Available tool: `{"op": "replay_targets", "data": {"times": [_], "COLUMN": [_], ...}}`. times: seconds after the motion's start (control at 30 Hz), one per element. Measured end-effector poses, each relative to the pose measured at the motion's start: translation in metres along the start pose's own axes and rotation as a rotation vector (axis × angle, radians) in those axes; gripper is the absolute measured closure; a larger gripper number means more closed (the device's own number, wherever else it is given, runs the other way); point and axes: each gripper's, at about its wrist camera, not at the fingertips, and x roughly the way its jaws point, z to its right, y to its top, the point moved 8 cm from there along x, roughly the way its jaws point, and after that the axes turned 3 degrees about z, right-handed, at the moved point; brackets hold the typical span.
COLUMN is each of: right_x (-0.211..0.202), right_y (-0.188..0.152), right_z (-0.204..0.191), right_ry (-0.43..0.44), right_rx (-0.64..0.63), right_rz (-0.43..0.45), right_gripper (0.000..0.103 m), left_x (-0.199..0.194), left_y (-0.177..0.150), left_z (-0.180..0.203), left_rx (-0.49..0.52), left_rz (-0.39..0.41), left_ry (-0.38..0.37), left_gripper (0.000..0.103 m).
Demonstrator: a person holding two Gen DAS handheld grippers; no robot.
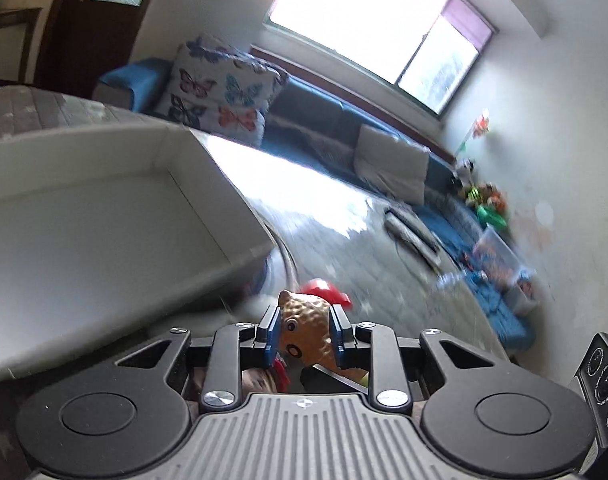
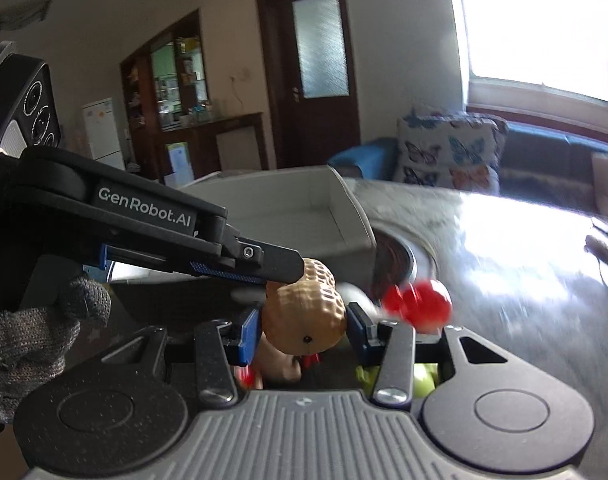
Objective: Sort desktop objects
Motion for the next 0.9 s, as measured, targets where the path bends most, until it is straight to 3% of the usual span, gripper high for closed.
{"op": "replay_targets", "data": {"times": [0.2, 0.37, 0.63, 0.9], "right_x": [0.041, 0.085, 0.143, 0.166], "right_y": [0.041, 0.062, 0.053, 0.037], "right_z": [-0.008, -0.005, 0.0, -0.006], "right_ry": [0.037, 0.065, 0.076, 0.058], "right_rx": [-0.039, -0.048, -0.051, -0.098], "right_rz": [0.006, -0.041, -0.169, -0.248], "right_gripper": [0.058, 0.058, 0.058, 0.058], "left_x": [0.008, 0.033, 0.081, 0.089], "left_y": [0.043, 0.064, 0.063, 0.057], "left_z": [-0.029, -0.064, -0.108, -0.123], "left_rx": [-0.03, -0.093, -0.192, -0.221], "left_rz": [0.061, 0.047, -0.024, -0.048], "left_ry": [0.035, 0.06, 0.09, 0.105], "left_gripper": [0.075, 0.075, 0.075, 0.075]}}
